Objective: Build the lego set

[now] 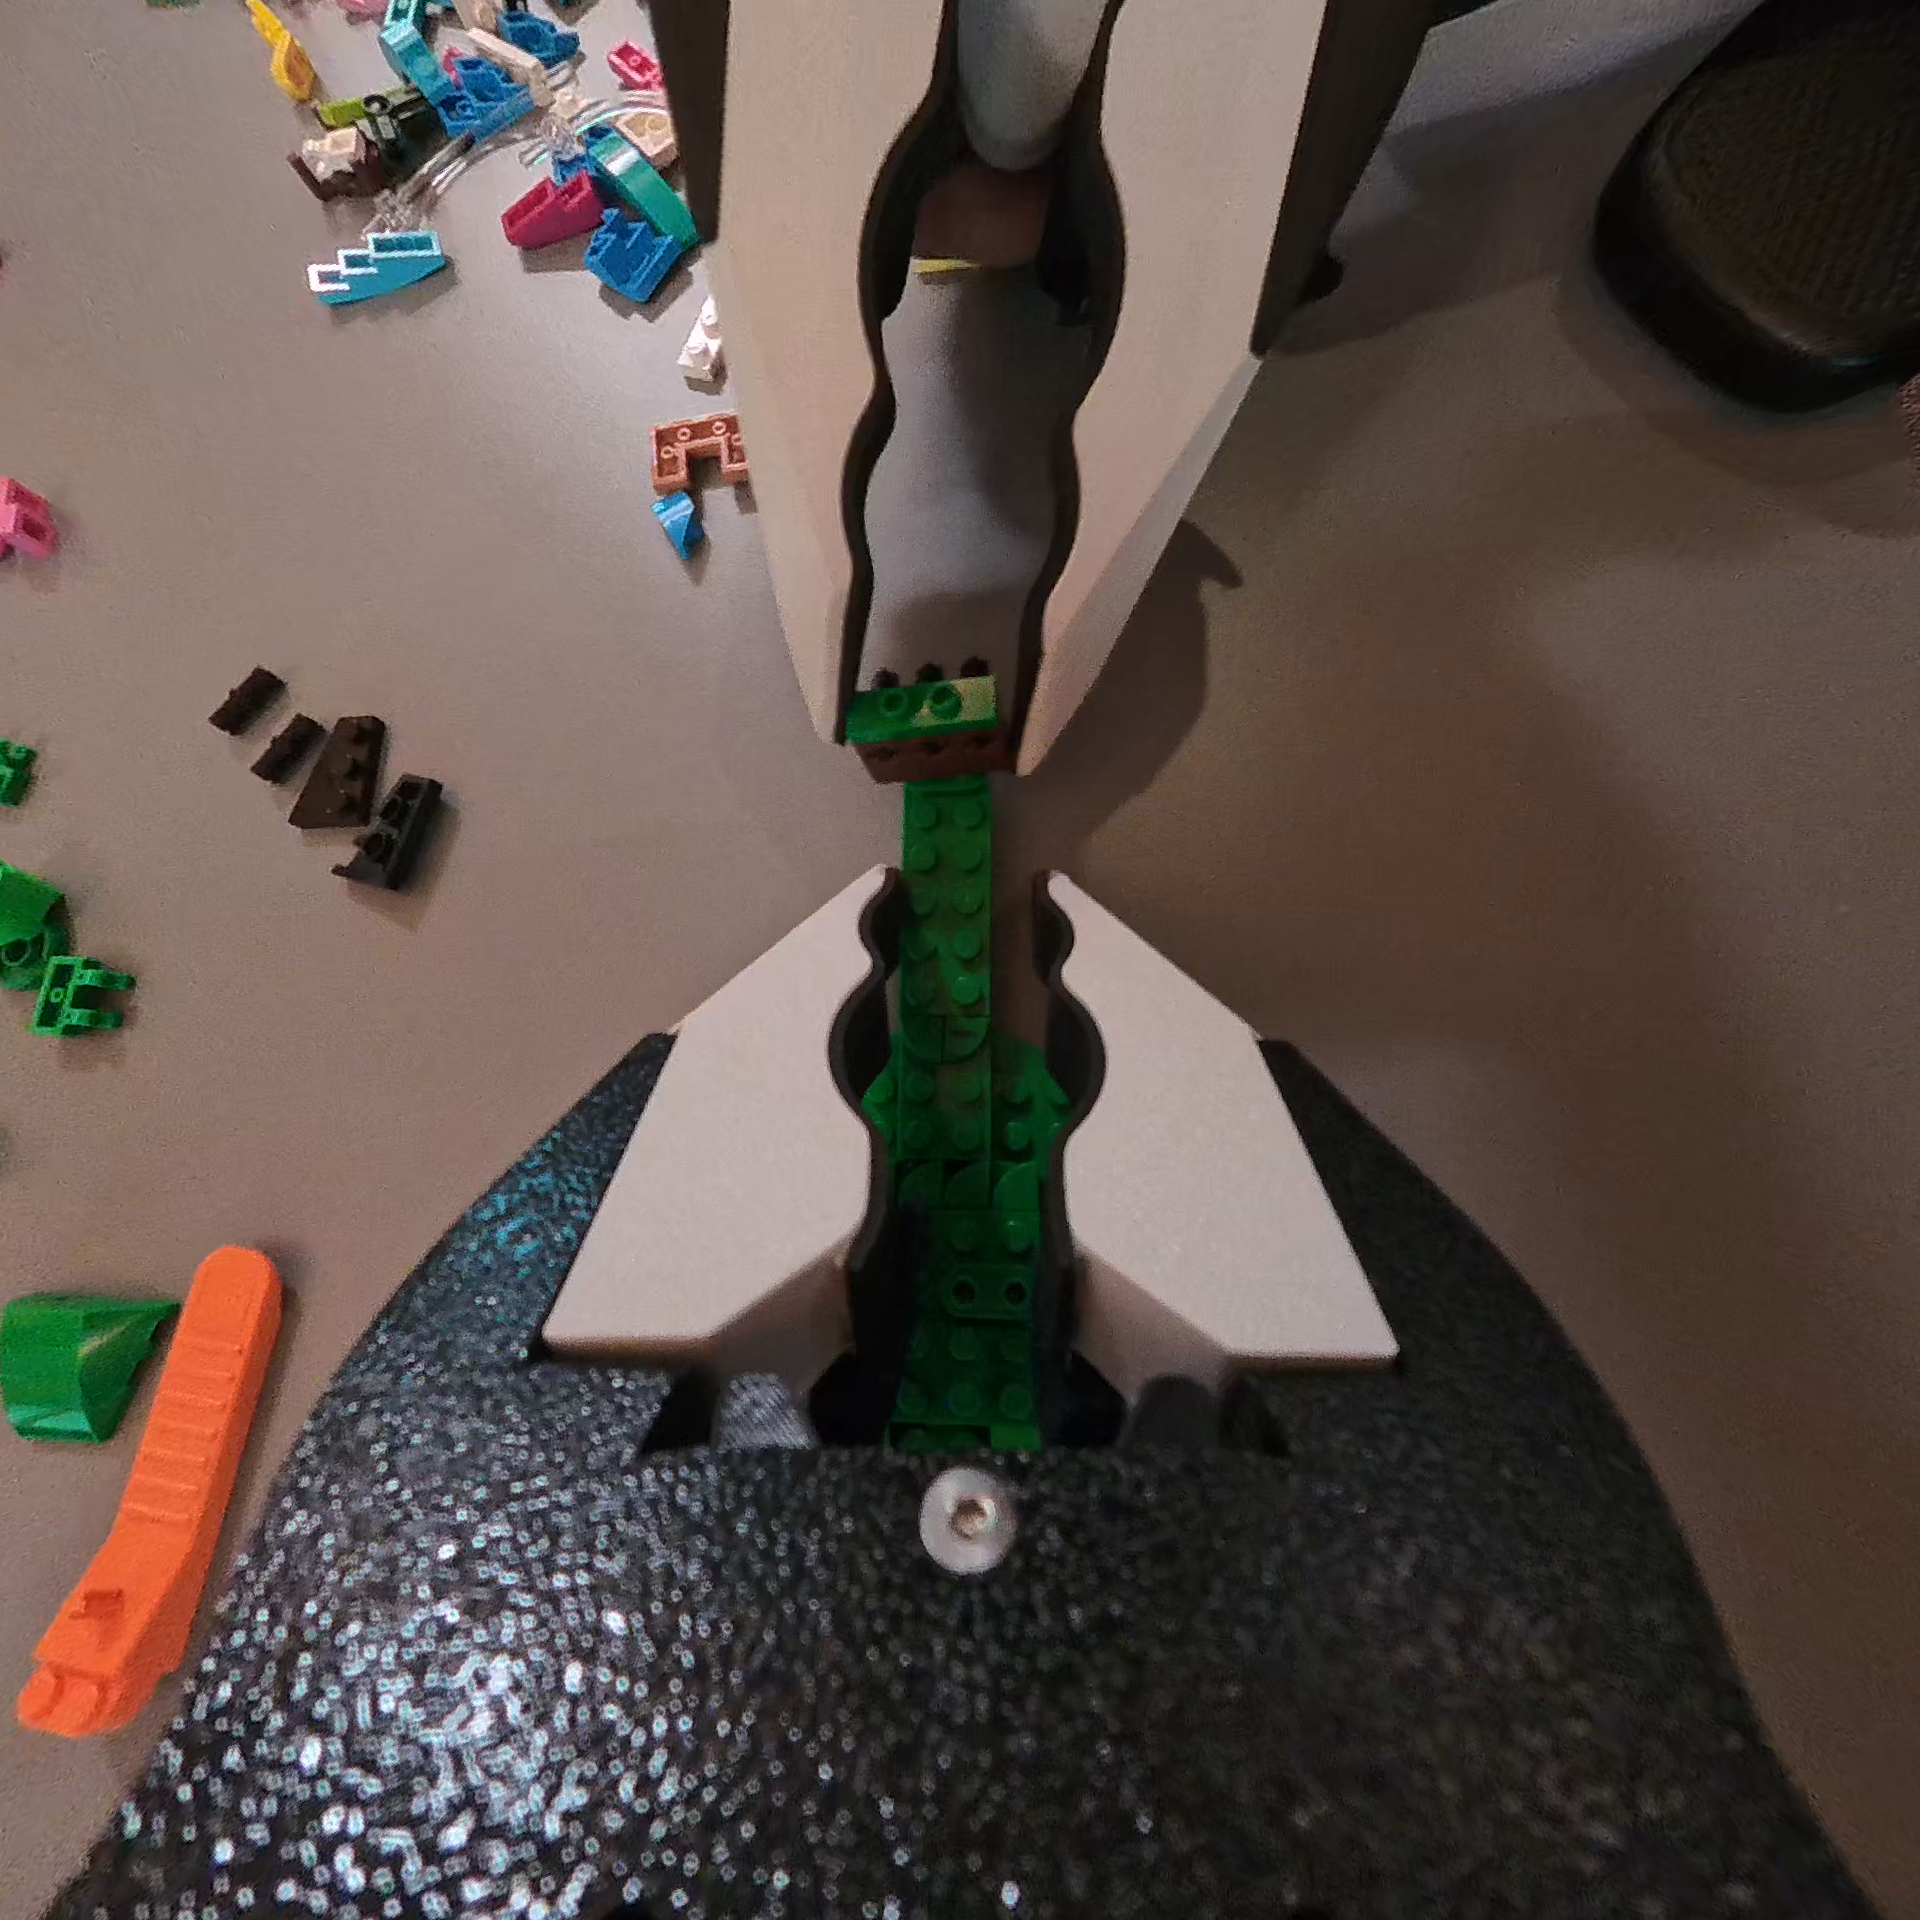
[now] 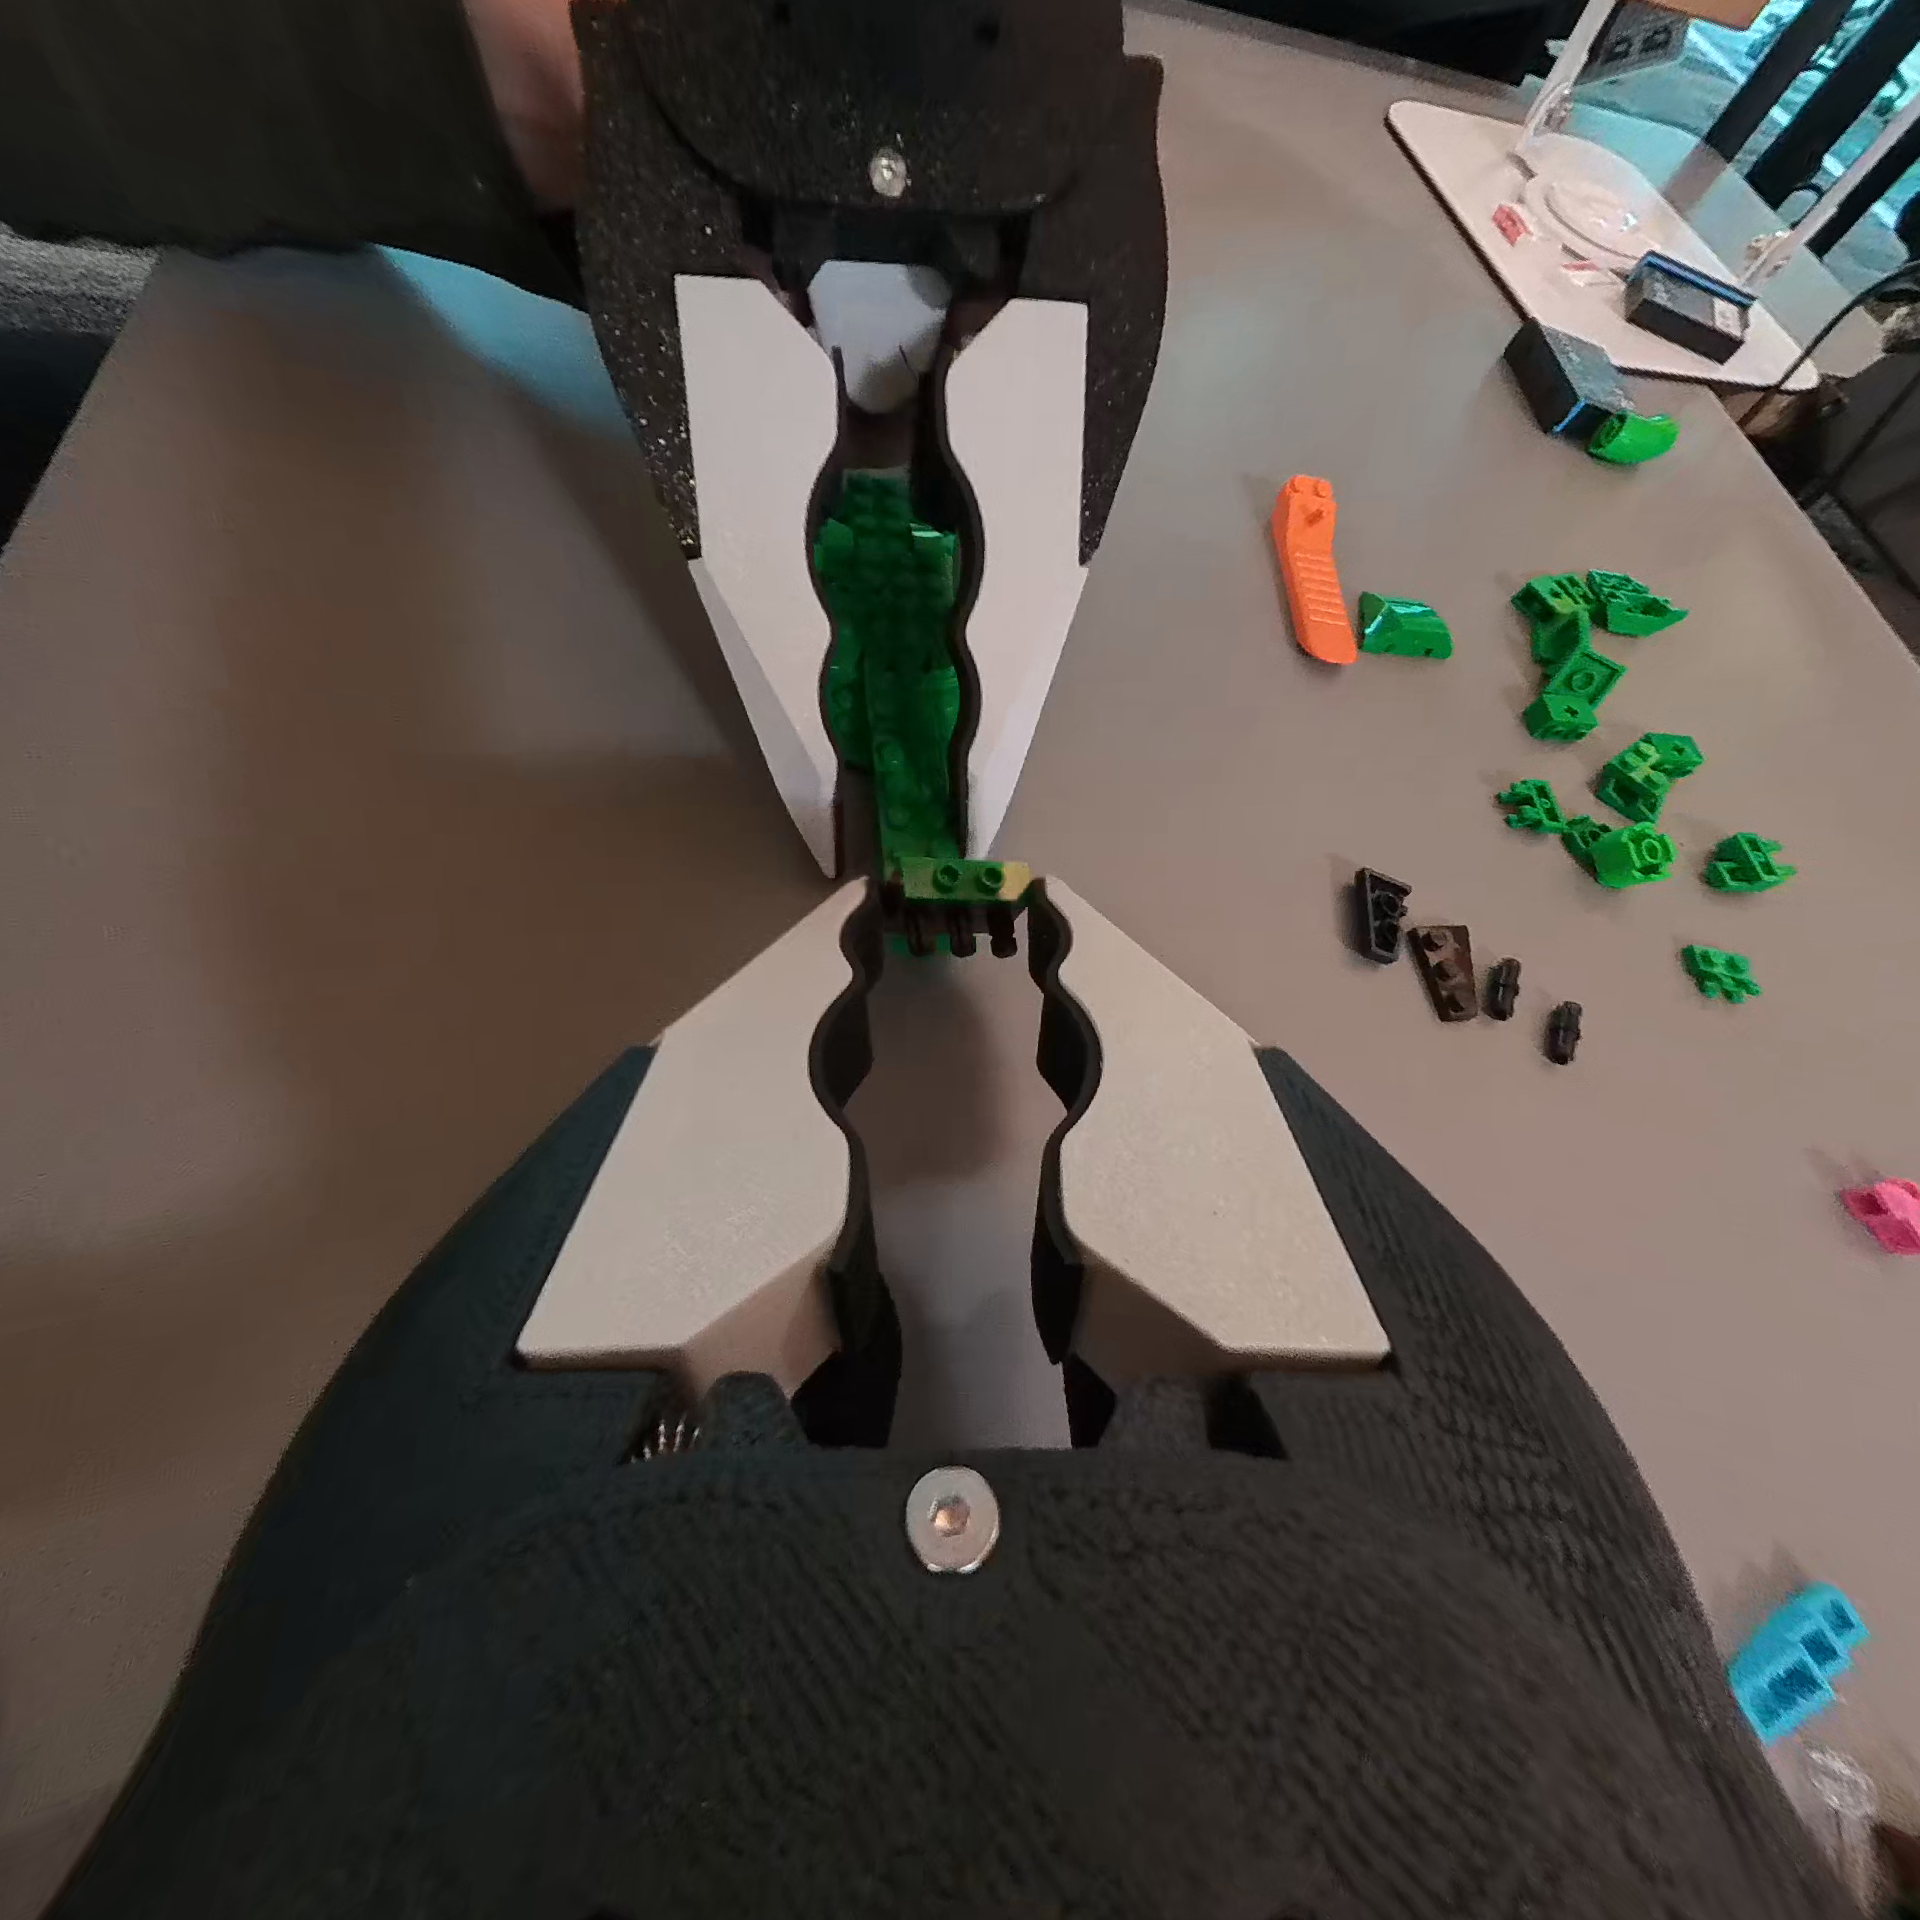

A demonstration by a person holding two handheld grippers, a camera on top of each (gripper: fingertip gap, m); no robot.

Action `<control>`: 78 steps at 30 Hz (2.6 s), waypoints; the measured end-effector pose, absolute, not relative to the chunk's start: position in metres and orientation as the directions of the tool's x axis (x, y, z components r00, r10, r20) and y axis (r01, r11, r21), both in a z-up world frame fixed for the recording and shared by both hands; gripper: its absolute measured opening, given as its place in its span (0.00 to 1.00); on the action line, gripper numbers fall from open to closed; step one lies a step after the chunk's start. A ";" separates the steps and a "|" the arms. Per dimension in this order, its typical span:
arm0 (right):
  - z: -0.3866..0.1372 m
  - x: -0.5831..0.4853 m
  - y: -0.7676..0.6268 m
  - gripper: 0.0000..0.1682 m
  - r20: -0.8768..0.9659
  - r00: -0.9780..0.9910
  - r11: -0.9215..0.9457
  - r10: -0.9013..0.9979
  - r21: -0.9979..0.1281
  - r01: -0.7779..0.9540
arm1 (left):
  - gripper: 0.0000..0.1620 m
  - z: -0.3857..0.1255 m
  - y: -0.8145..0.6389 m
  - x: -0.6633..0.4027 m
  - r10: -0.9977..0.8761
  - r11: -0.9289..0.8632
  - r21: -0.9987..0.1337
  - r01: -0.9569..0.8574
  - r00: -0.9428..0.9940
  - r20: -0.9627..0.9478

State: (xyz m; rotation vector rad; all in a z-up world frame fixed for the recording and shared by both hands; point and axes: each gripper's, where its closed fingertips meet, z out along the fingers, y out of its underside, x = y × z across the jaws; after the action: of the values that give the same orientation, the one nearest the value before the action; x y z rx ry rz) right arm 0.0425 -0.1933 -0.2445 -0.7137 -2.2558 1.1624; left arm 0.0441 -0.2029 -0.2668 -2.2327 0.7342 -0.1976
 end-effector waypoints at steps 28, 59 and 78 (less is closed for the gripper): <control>-0.247 0.045 -0.192 0.16 0.266 -0.678 0.642 0.685 -0.661 0.389 | 0.13 -0.267 -0.201 0.046 -0.490 -0.588 -0.710 -0.388 0.869 -0.070; -0.250 0.051 -0.192 0.33 0.245 -0.694 0.656 0.677 -0.629 0.417 | 0.13 -0.267 -0.200 0.052 -0.507 -0.575 -0.715 -0.398 0.859 -0.071; -0.246 0.053 -0.194 0.26 0.093 -0.713 0.512 0.695 -0.760 0.400 | 0.13 -0.267 -0.200 0.052 -0.531 -0.559 -0.717 -0.417 0.844 -0.077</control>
State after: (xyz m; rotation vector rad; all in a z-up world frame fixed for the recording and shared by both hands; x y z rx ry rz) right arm 0.0528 -0.1942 -0.2461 -0.9047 -2.3705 1.0454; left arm 0.0524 -0.2004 -0.2667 -2.2413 0.6860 -0.1889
